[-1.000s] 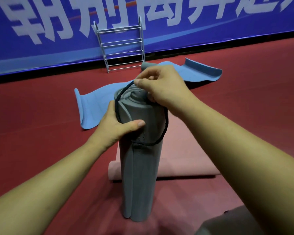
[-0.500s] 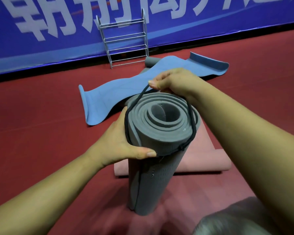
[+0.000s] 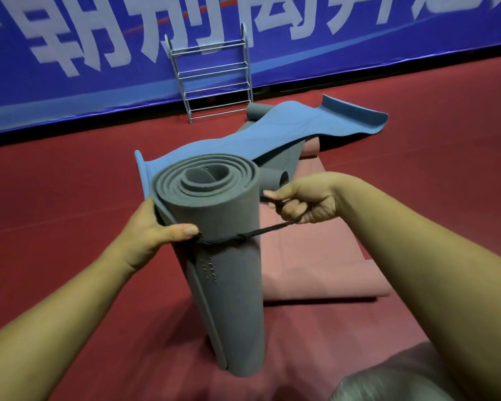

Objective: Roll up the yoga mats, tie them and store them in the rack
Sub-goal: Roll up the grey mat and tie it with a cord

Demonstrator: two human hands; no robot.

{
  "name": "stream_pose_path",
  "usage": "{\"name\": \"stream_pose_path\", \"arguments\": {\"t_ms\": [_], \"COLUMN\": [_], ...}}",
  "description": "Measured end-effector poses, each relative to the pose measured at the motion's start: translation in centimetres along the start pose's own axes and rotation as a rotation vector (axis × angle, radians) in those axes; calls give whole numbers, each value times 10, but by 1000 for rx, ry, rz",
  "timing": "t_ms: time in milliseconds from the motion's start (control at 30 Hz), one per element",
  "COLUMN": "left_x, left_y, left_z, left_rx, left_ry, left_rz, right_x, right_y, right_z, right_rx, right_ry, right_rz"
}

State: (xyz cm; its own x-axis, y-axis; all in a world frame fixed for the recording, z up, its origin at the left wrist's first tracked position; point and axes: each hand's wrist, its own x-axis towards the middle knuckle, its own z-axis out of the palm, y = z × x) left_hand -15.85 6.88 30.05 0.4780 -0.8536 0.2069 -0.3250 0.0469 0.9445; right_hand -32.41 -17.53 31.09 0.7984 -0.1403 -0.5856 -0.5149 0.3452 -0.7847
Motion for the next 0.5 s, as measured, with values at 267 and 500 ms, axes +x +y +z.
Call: {"name": "stream_pose_path", "arguments": {"t_ms": [267, 500], "left_x": [13, 15], "left_y": [-23, -28], "left_z": [-26, -11], "left_rx": [-121, -13], "left_ry": [170, 153], "left_rz": [-22, -29], "right_x": [5, 14], "right_y": [9, 6], "right_z": [39, 77], "right_rx": [-60, -142], "right_ry": [127, 396], "right_rz": [-325, -442]}}
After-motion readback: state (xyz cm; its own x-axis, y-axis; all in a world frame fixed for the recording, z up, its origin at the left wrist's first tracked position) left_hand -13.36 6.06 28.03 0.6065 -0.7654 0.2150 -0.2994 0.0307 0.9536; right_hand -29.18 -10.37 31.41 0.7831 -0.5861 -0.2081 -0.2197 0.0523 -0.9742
